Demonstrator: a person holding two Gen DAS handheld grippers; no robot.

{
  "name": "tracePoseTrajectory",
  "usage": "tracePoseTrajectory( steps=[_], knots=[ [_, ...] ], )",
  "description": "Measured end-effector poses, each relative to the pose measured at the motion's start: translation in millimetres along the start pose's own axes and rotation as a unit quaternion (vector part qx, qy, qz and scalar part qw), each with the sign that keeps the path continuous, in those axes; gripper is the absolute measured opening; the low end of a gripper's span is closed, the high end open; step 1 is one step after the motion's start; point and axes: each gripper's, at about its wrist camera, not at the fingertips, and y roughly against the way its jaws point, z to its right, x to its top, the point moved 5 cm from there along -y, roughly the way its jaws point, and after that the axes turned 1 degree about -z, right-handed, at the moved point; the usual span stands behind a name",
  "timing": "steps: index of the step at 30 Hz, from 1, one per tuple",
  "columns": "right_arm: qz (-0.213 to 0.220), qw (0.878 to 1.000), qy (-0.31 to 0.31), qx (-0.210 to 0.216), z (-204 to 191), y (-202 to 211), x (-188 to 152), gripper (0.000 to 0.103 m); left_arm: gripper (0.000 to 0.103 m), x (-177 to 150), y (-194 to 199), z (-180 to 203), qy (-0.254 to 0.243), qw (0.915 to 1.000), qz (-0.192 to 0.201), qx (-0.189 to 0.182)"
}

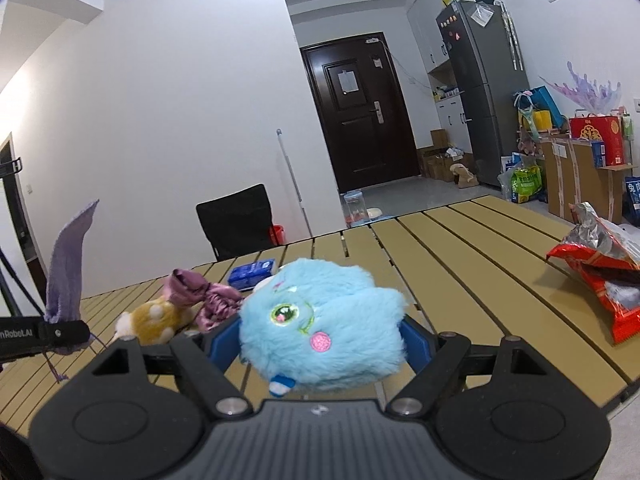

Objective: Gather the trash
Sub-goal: 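Carry the blue toy with the right tool while the left tool carries the purple bag toward the bin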

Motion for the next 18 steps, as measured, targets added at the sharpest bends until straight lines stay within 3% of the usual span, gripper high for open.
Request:
tracePoseTrajectory(
  steps=[18],
  knots=[
    [-0.006, 0.999, 0.048, 0.022, -33.8, 98.6, -38.7, 0.08, 0.021, -35.7, 98.2, -30.4, 0.012, 0.9999, -0.001, -0.004]
  ],
)
